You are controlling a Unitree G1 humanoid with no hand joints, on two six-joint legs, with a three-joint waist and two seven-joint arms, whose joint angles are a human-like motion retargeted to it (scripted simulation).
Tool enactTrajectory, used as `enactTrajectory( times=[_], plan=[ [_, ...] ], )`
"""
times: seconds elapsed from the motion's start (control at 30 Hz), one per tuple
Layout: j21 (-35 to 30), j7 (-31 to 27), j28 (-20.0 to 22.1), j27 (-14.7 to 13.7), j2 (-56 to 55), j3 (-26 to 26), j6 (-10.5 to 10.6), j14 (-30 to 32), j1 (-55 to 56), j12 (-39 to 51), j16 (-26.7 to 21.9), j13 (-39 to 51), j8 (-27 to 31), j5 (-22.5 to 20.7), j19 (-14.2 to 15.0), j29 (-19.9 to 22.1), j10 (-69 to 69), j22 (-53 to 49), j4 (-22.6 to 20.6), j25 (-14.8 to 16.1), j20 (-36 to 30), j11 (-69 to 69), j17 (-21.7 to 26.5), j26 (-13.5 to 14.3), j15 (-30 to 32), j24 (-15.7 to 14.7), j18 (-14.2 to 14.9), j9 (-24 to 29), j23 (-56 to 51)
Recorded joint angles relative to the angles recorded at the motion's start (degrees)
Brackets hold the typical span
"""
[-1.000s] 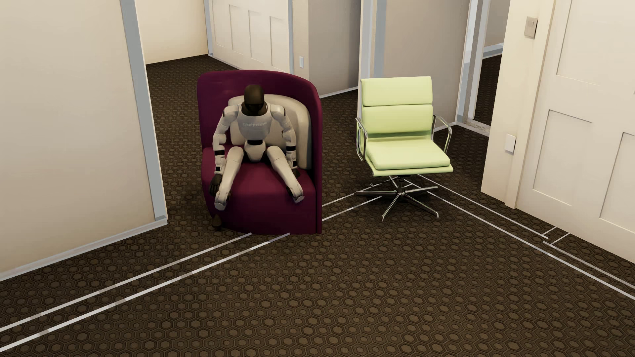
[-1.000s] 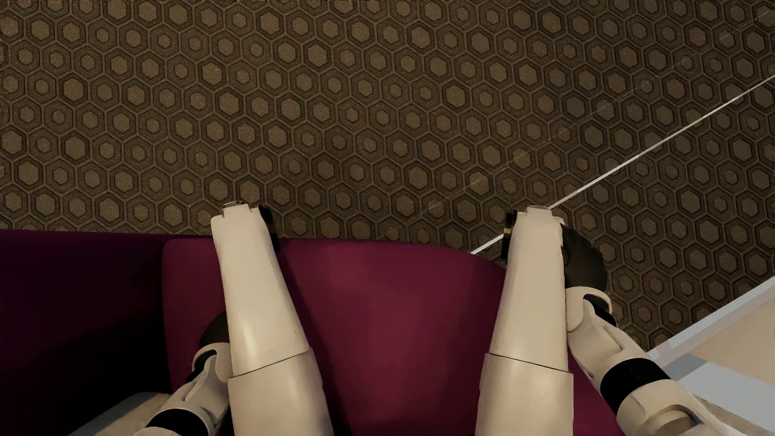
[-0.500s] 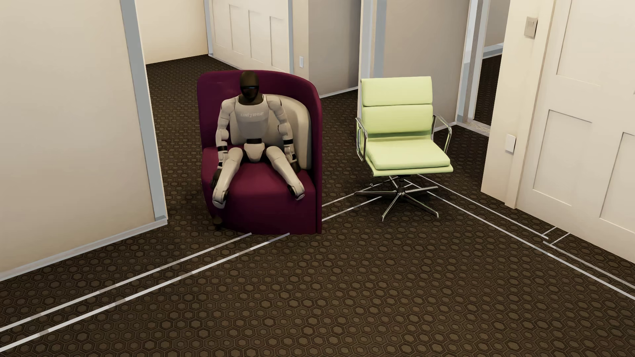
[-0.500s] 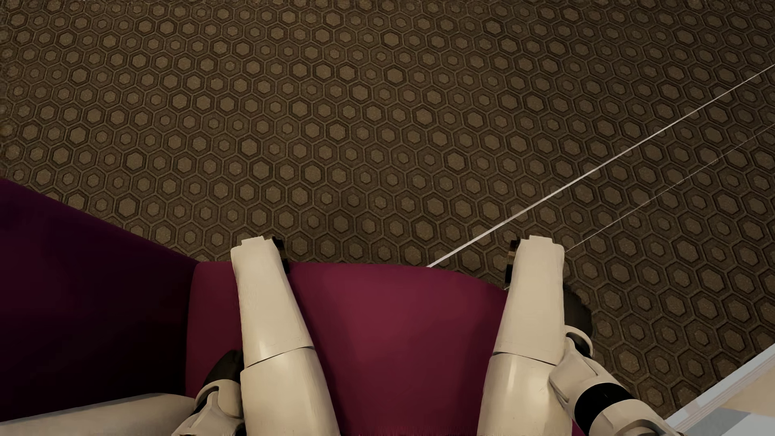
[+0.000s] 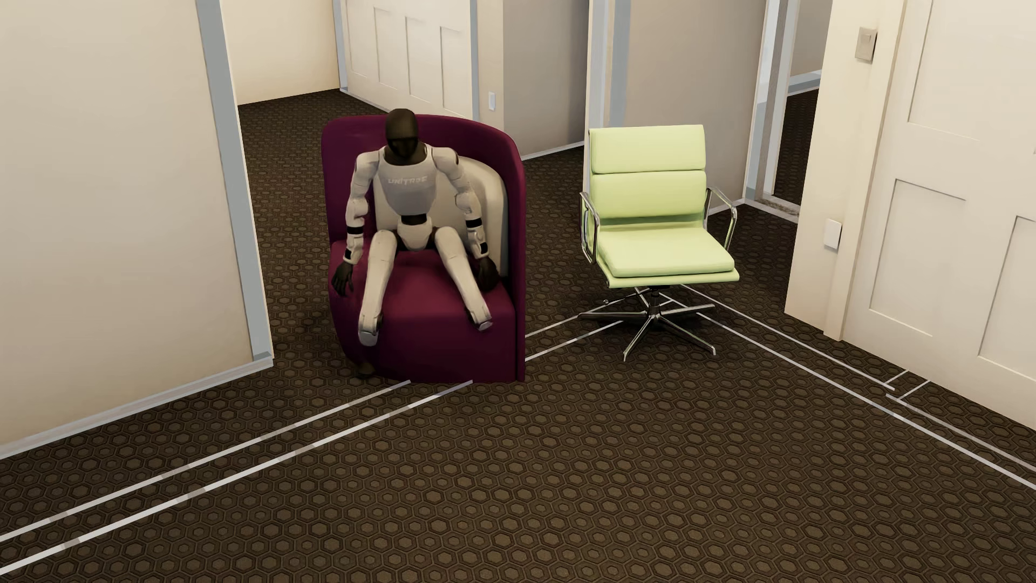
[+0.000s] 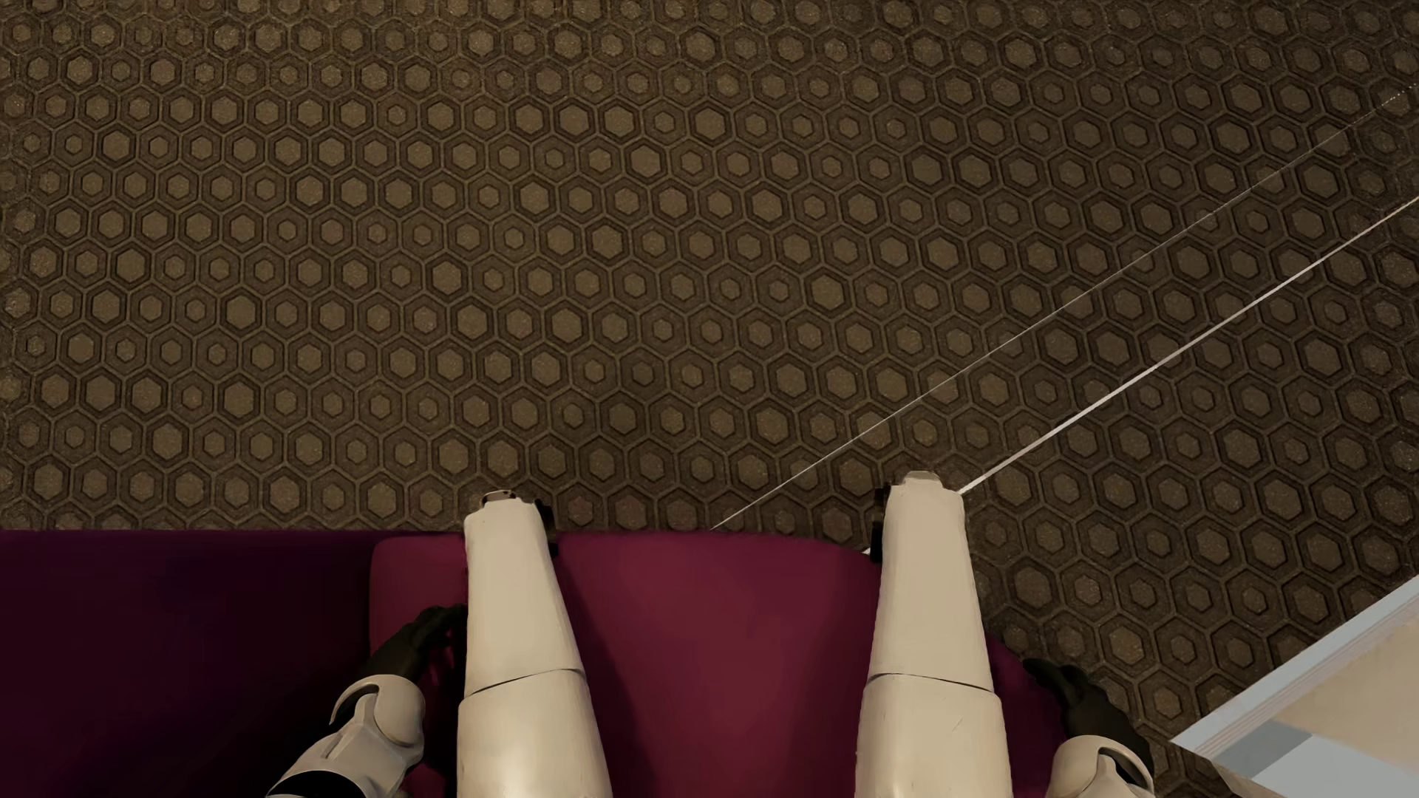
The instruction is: Sit on the dark pink chair
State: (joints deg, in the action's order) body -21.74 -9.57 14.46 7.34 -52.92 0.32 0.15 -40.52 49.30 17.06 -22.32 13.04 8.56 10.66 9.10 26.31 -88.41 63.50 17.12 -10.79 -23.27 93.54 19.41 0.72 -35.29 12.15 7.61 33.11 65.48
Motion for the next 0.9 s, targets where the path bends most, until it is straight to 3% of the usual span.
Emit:
enactTrajectory(
  times=[0.03, 0.07, 0.1, 0.13, 0.2, 0.23, 0.27, 0.3, 0.33, 0.37, 0.4, 0.47, 0.53, 0.57, 0.6, 0.67, 0.73, 0.77, 0.8, 0.83, 0.87, 0.9],
  plan=[
    [0.13, 2.59, -0.35, -1.87, 4.75, -0.29, -0.55, 1.58, -5.42, -0.64, -0.24, -1.6, -1.31, -0.2, -1.56, -1.17, 6.27, -0.17, -1.44, 1.29, -0.12, -5.56, -0.4, 0.89, 0.67, -0.81, -1.95, -1.39, 0.09],
    [0.35, 3.67, -1.75, -0.86, 8.39, -0.22, -0.57, 3.95, -9.73, -0.82, 0.02, -2.88, -2.05, -1.26, -2.82, -2.93, 13.5, -0.68, -2.22, -1.39, 0.26, -11.98, -0.6, 1.43, 1.86, -0.3, -2.71, -3.26, 1.2],
    [-0.02, 5.07, -1.4, -7.23, 14.22, -0.61, -0.73, 6.64, -15.78, -1.79, 0.09, -3.96, -2.53, -1.27, -3.51, -1.01, 21.21, -1.51, -3.57, 4.18, 0.37, -18.88, -0.91, 2.93, 2.7, -0.22, -3.61, -4.82, -0.35],
    [1.12, 5.97, -4.15, -2.34, 19.52, -0.42, -0.71, 8.94, -21.67, -3.36, 0.64, -6.22, -3.87, -1.22, -3.72, -4.77, 29.07, -2.7, -4.61, -1.91, 0.96, -25.6, -0.55, 3.06, 3.7, 0.93, -4.06, -6.91, 1.12],
    [0.5, 6.98, -4.53, -3.66, 29.54, 0.13, -0.01, 13.84, -31.67, -5.9, 1.32, -8.2, -5.97, -3.5, -4.87, -6.93, 42.1, -3.85, -5.16, -4.09, 0.92, -39.28, -0.7, 4.92, 7.79, 2.94, -5.07, -11.51, 2.4],
    [0.51, 5.0, -4.52, -3.74, 35.63, 0.67, -0.55, 17.42, -35.83, -7.17, 1.57, -8.62, -7.11, -3.19, -4.06, -8.03, 46.78, -4.01, -6.34, -5.57, 0.2, -46.22, -0.65, 5.58, 8.9, 3.78, -4.75, -13.14, 3.08],
    [0.5, 5.04, -5.3, -4.09, 41.89, 1.57, -0.06, 18.25, -38.43, -9.08, 2.35, -9.32, -8.19, -4.36, -4.57, -8.54, 46.72, -3.39, -6.79, -6.53, 1.06, -53.16, -0.77, 5.88, 11.12, 4.9, -6.56, -14.97, 3.2],
    [1.67, 4.38, -6.06, -3.62, 45.97, 2.05, -0.48, 18.36, -37.15, -10.5, 2.87, -9.32, -8.47, -4.92, -5.75, -10.92, 44.02, -3.15, -7.86, -7.06, 1.82, -58.18, -1.68, 4.79, 12.66, 5.63, -6.77, -16.98, 3.4],
    [1.59, 3.29, -4.52, -4.76, 49.52, 2.5, -1.12, 19.49, -34.07, -11.18, 3.21, -8.48, -9.45, -4.8, -5.69, -9.64, 41.2, -2.51, -8.89, -7.58, 1.64, -63.01, -1.7, 5.44, 13.66, 5.26, -3.58, -18.16, 2.07],
    [1.22, 4.48, -6.4, -4.04, 55.1, 3.53, -0.71, 19.46, -33.34, -13.15, 4.07, -8.43, -10.88, -5.61, -6.63, -9.93, 40.34, -1.8, -8.88, -7.15, 2.78, -68.39, -2.01, 4.28, 14.91, 5.6, -2.09, -18.71, 1.16],
    [0.17, 5.2, -6.45, -4.83, 57.97, 4.6, -1.14, 19.2, -31.03, -13.82, 4.47, -6.65, -11.84, -5.76, -6.9, -9.96, 41.06, -0.82, -9.26, -7.19, 3.38, -71.22, -2.42, 4.98, 14.94, 5.4, -1.5, -18.86, -0.08],
    [-3.72, 5.84, -6.56, -5.38, 65.73, 6.5, -1.81, 24.67, -27.6, -15.33, 5.75, -2.94, -13.51, -5.94, -7.22, -8.44, 48.54, 1.24, -9.44, -7.27, 5.75, -79.16, -2.62, 5.8, 15.9, 1.54, 0.64, -19.06, -3.25],
    [-5.95, 5.98, -6.72, -6.92, 74.72, 7.92, -1.93, 30.22, -23.29, -17.38, 6.47, 1.64, -14.59, -6.66, -6.76, -8.13, 57.04, 3.11, -11.78, -7.39, 7.14, -89.38, -2.62, 5.87, 18.06, 1.63, -0.55, -20.12, -6.44],
    [-6.8, 6.05, -8.41, -5.66, 77.0, 8.46, -1.97, 31.2, -22.22, -19.09, 6.94, 3.06, -15.26, -6.62, -5.91, -8.54, 61.83, 3.15, -13.18, -9.09, 8.76, -90.24, -2.82, 5.72, 17.04, 1.94, -3.29, -21.11, -7.88],
    [-8.02, 6.02, -8.95, -6.7, 78.87, 8.61, -2.1, 30.26, -22.49, -19.84, 6.84, 4.9, -15.45, -6.7, -5.85, -7.71, 66.06, 2.95, -13.26, -8.05, 10.72, -90.19, -3.45, 5.91, 16.59, 2.17, -6.33, -21.21, -9.52],
    [-9.07, 6.74, -7.75, -6.22, 82.21, 9.53, -1.98, 31.52, -23.7, -22.46, 7.62, 5.73, -16.46, -5.18, -2.34, -5.86, 67.22, 2.93, -13.04, -7.68, 11.72, -89.29, -3.88, 5.07, 18.79, 2.13, -5.99, -22.41, -10.5],
    [-7.83, 6.12, -7.6, -4.71, 80.33, 9.16, -3.48, 31.41, -24.51, -23.66, 6.87, 3.54, -15.44, -3.35, -1.18, -5.34, 60.47, 3.51, -14.09, -7.3, 10.98, -77.76, -4.12, 5.59, 21.63, 2.01, -5.19, -22.76, -10.21],
    [-6.14, 5.75, -8.73, -5.09, 77.44, 8.47, -4.03, 31.19, -26.97, -23.52, 6.29, 1.31, -13.66, -2.37, 0.96, -5.35, 60.39, 3.89, -15.44, -6.12, 9.58, -67.71, -4.19, 5.76, 24.82, 2.25, -5.38, -22.84, -9.45],
    [-5.58, 5.7, -9.22, -5.86, 73.93, 7.32, -3.91, 29.94, -32.19, -22.72, 6.09, -1.15, -11.44, -1.58, 3.6, -6.47, 61.97, 4.21, -17.75, -5.17, 9.69, -56.43, -3.6, 6.75, 31.93, 2.19, -9.21, -21.97, -8.29],
    [-4.6, 6.31, -9.53, -6.09, 67.31, 5.85, -4.15, 28.22, -36.11, -21.29, 4.72, -2.98, -10.84, -1.61, 5.15, -7.67, 63.14, 3.72, -18.83, -4.51, 9.99, -44.69, -3.43, 7.07, 43.1, 1.97, -12.96, -21.67, -7.03],
    [-3.38, 5.87, -11.21, -5.15, 62.8, 4.11, -3.67, 27.13, -41.27, -19.76, 3.32, -5.4, -10.56, -2.38, 4.52, -9.43, 65.81, 3.21, -18.84, -4.2, 9.8, -35.54, -3.72, 6.37, 40.41, 2.08, -13.71, -20.94, -5.45],
    [-2.53, 7.83, -11.3, -4.35, 56.98, 2.96, -3.0, 25.07, -46.41, -18.13, 2.09, -8.0, -9.96, -2.55, 1.87, -8.89, 67.52, 2.69, -18.65, -3.81, 8.74, -26.86, -3.89, 6.37, 33.52, 2.64, -14.84, -19.9, -3.32]
  ],
)
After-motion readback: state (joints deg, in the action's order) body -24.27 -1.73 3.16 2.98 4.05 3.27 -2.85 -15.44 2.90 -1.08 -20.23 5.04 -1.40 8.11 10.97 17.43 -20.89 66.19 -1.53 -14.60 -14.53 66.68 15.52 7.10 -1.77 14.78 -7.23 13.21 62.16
